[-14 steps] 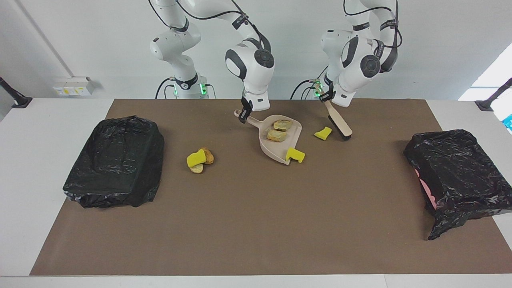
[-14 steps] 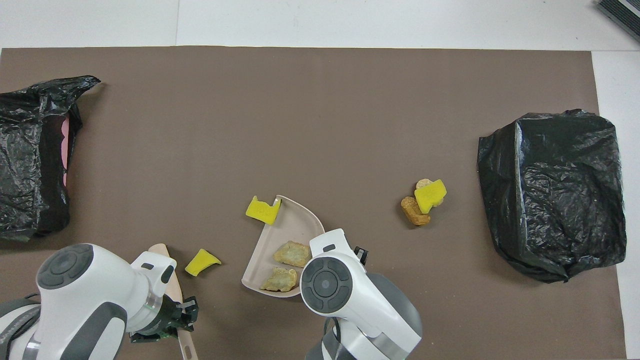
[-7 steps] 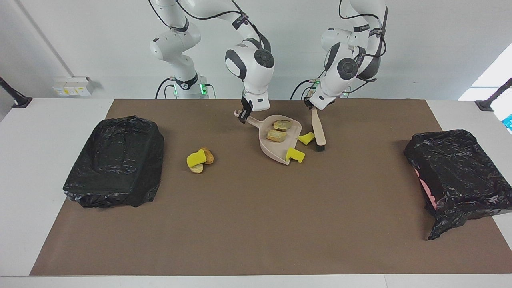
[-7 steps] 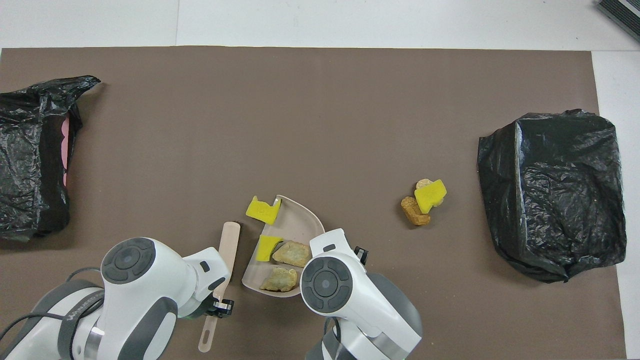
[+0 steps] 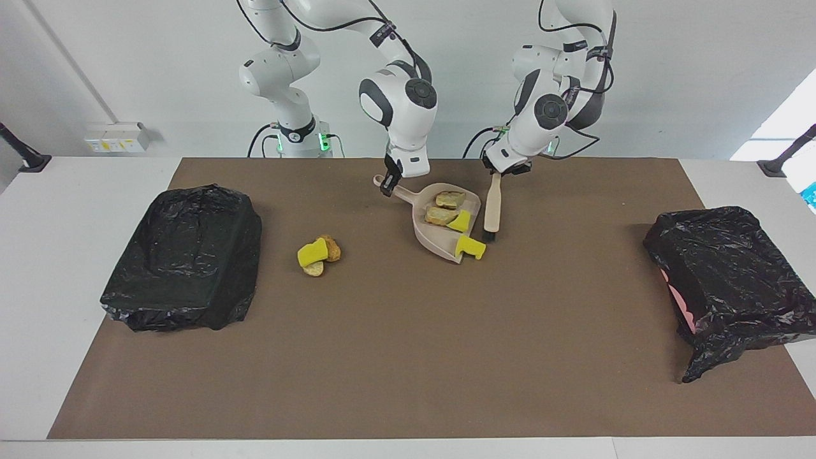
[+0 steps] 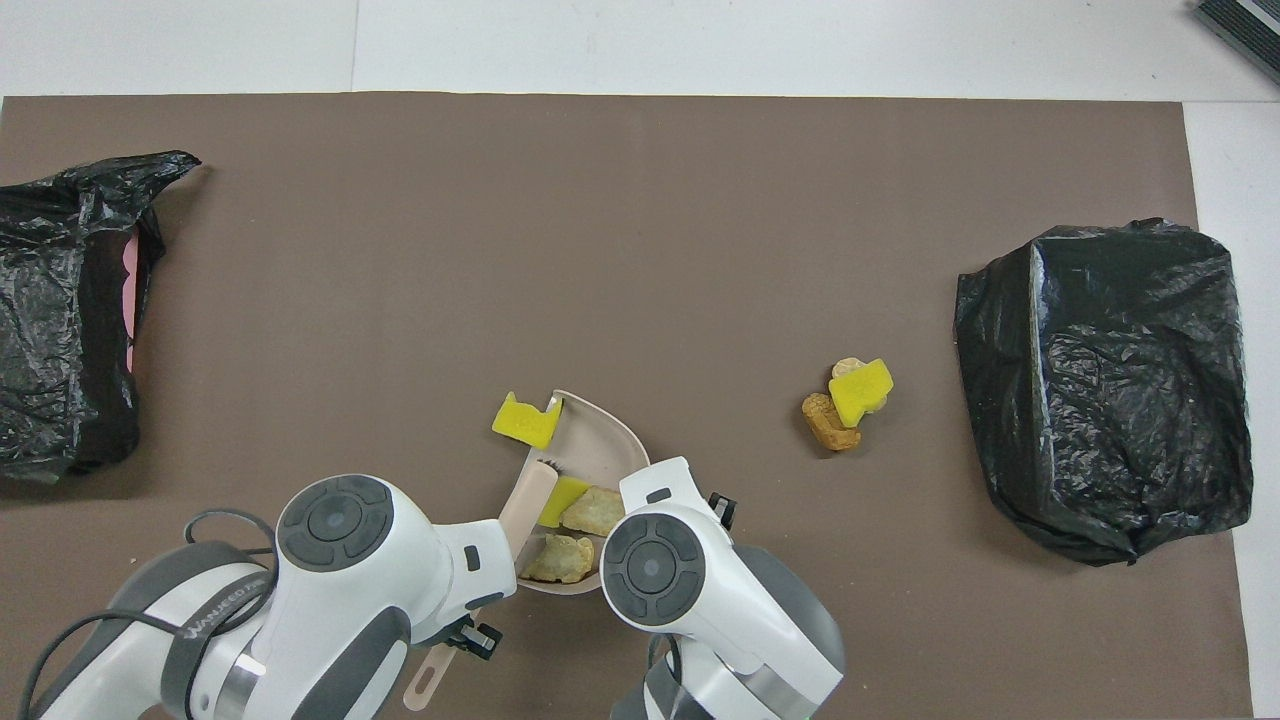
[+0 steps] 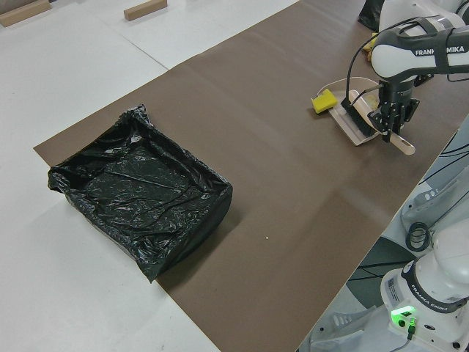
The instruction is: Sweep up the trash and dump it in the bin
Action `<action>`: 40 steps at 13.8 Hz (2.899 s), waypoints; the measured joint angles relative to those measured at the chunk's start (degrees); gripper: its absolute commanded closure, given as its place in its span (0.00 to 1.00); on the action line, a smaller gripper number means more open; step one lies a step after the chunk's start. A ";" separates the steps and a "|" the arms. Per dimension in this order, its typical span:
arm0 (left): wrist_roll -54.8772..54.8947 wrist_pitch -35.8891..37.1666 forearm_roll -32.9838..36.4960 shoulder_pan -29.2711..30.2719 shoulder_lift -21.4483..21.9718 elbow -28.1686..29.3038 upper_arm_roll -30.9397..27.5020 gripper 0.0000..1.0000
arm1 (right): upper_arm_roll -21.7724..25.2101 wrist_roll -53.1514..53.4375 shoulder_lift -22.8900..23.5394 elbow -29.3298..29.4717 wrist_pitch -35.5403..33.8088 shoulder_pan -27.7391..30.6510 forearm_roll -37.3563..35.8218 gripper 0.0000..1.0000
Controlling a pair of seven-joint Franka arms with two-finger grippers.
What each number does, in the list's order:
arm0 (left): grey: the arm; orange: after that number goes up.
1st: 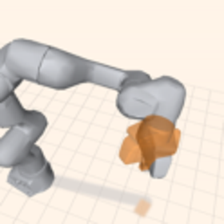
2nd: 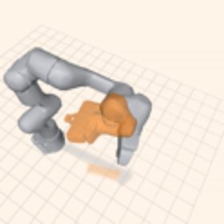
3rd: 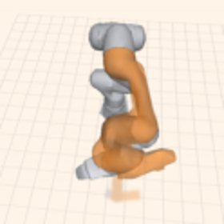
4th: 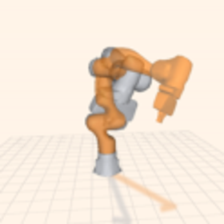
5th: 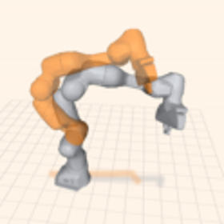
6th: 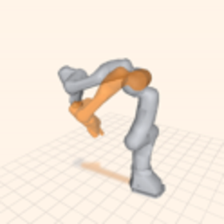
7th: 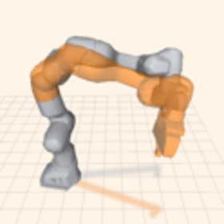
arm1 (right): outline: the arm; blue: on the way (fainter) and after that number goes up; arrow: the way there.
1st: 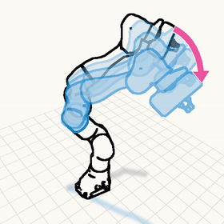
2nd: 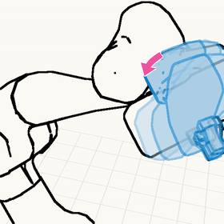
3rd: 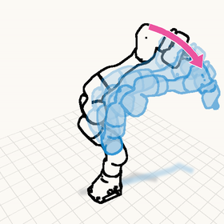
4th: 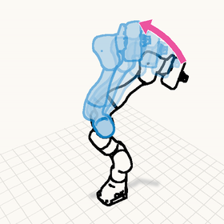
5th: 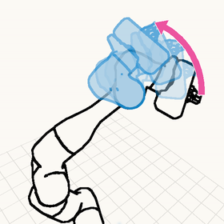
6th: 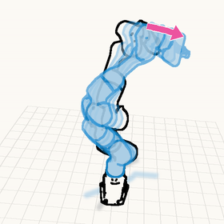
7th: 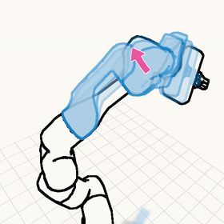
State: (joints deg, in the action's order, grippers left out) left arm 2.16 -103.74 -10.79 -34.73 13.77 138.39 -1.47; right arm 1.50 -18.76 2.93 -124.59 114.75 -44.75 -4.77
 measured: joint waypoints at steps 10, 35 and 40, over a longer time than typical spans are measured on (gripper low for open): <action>5.40 3.74 10.92 8.38 -12.43 -17.43 -1.14 1.00 | 0.00 0.00 0.00 0.00 0.00 0.06 0.00 1.00; 17.91 0.30 0.89 16.48 -16.95 -14.30 -1.19 1.00 | 1.14 0.00 -2.22 0.91 -0.89 4.01 0.00 1.00; 8.43 -1.23 3.17 17.06 -17.30 -14.30 -0.85 1.00 | 1.58 -1.95 -7.26 3.14 -4.96 9.29 -0.24 1.00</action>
State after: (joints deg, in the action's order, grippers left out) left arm 10.59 -104.97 -7.62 -17.67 -3.52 124.09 -2.32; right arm 3.07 -20.72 -4.33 -121.45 109.78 -35.46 -5.01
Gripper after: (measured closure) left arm 0.731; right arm 0.674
